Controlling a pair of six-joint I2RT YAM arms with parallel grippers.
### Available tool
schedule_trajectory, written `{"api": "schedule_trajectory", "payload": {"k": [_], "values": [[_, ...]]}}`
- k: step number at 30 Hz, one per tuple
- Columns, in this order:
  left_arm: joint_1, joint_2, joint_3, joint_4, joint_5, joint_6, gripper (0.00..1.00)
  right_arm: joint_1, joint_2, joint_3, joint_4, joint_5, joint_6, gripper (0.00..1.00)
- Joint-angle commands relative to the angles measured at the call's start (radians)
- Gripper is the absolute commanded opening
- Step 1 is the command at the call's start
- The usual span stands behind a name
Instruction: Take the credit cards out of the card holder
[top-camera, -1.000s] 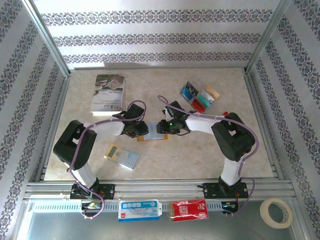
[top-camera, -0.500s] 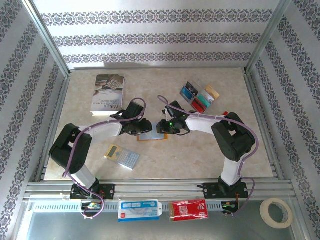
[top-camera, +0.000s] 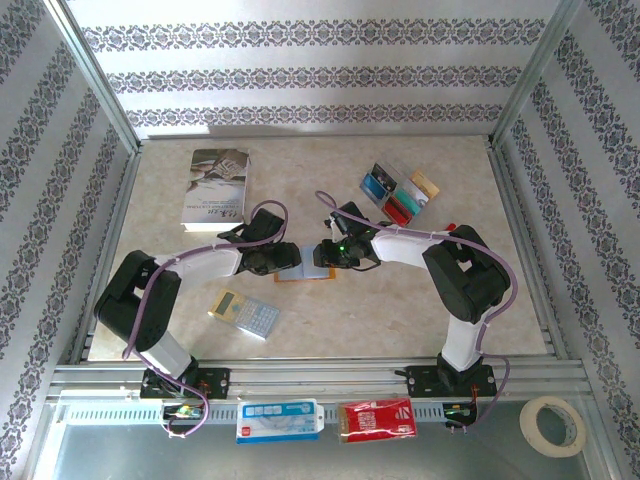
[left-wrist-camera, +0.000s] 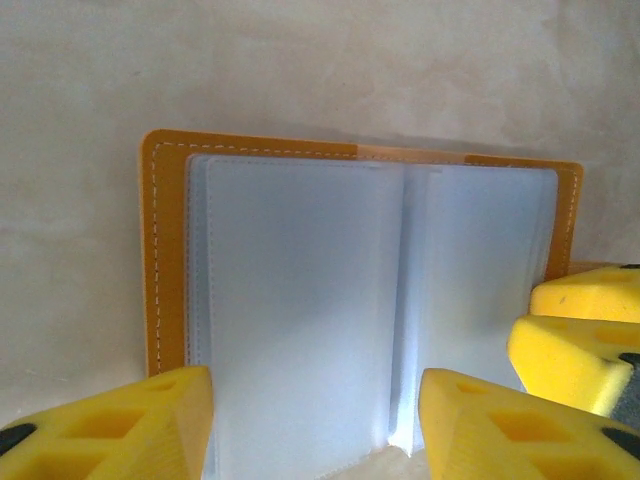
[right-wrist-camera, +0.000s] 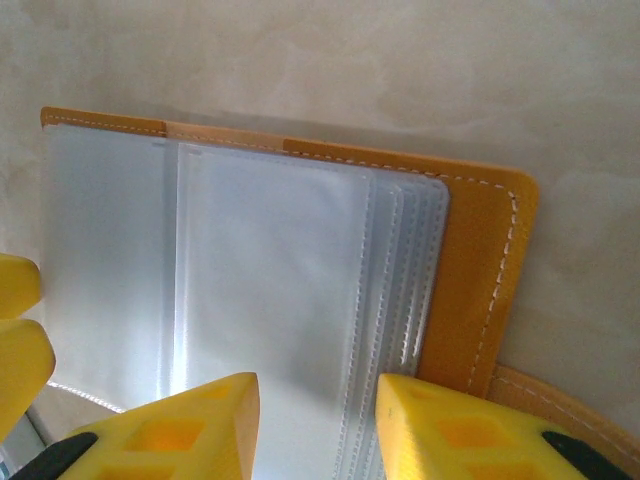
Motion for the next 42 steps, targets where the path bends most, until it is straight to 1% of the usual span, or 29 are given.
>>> {"api": "schedule_trajectory", "payload": {"k": [1,5,8,10,13,16,20,23,28,30,34,38,42], "values": [[0.006,0.019,-0.001,-0.042,-0.028,0.002,0.64,0.007,0.022,-0.006,-0.03,0.008,-0.006,0.39],[0.006,0.035,0.001,-0.053,-0.03,0.004,0.68,0.006,0.022,-0.01,-0.03,0.008,-0.006,0.39],[0.006,0.052,0.003,-0.054,-0.021,0.007,0.68,0.007,0.023,-0.01,-0.029,0.009,-0.008,0.39],[0.004,0.063,0.005,-0.039,0.008,0.009,0.65,0.007,0.024,-0.008,-0.03,0.008,-0.008,0.39],[0.002,0.073,0.007,-0.005,0.057,0.007,0.56,0.007,0.025,-0.007,-0.031,0.008,-0.008,0.39],[0.002,0.073,0.009,0.006,0.069,0.006,0.48,0.007,0.025,-0.009,-0.03,0.008,-0.007,0.39],[0.003,0.072,0.016,0.013,0.091,0.012,0.43,0.006,0.025,-0.011,-0.03,0.01,-0.009,0.39],[0.003,0.067,0.015,0.04,0.14,0.013,0.39,0.005,0.025,-0.009,-0.03,0.01,-0.008,0.39],[0.003,0.051,-0.004,0.144,0.221,0.0,0.36,0.005,0.026,-0.009,-0.03,0.01,-0.008,0.39],[0.002,0.063,-0.005,0.159,0.233,-0.005,0.36,0.005,0.025,-0.01,-0.03,0.01,-0.007,0.39],[0.002,0.076,-0.003,0.135,0.21,-0.011,0.34,0.002,0.015,-0.011,-0.032,0.009,-0.007,0.38],[0.005,0.033,0.0,0.087,0.159,-0.007,0.34,-0.002,-0.026,-0.005,-0.025,-0.011,-0.001,0.38],[0.009,-0.055,0.005,0.038,0.104,-0.006,0.41,-0.016,-0.134,-0.004,0.001,-0.022,0.051,0.38]]}}
